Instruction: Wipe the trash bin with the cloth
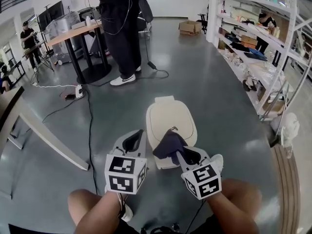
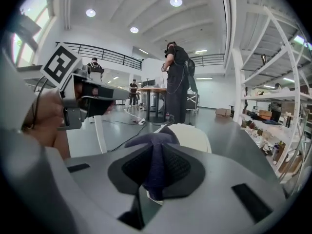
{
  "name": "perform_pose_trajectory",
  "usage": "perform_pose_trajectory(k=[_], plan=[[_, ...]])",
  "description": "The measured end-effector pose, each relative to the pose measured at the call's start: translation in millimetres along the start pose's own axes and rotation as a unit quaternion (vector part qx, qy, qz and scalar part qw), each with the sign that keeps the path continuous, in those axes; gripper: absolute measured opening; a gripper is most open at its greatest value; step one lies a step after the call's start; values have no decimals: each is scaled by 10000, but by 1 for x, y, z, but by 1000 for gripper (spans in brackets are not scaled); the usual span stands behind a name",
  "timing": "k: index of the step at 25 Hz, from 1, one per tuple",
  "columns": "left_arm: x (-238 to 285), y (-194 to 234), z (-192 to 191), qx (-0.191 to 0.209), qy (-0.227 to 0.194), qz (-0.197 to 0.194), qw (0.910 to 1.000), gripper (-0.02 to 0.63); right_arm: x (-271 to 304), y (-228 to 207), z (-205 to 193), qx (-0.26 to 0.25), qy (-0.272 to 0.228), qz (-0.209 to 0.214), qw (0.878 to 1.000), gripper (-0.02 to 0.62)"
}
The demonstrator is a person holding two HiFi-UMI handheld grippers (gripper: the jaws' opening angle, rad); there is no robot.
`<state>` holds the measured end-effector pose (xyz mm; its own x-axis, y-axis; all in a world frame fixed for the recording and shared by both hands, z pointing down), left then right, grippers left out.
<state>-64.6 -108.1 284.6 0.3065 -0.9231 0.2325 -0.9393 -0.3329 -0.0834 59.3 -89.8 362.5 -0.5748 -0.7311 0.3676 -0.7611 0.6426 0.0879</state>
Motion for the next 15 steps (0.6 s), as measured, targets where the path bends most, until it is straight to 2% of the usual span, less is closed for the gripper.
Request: perform_pose_trajectory(k=[5, 15], plan=[[-13, 2, -28, 49, 215, 20, 9998, 0, 7, 41, -23, -209, 208, 339, 9990, 52], [-20, 21, -56, -378, 353, 53, 9986, 0, 48, 75, -50, -328, 709, 683, 9946, 52]])
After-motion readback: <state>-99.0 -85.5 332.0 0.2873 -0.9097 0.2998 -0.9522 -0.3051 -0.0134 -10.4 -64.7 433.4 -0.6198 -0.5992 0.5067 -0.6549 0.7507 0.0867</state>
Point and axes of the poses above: the fingertips, and each gripper's own axes: x forward along the fingers, y to its left, z out of its top, the point moved 1 cm from there along -x, backward along the fingers
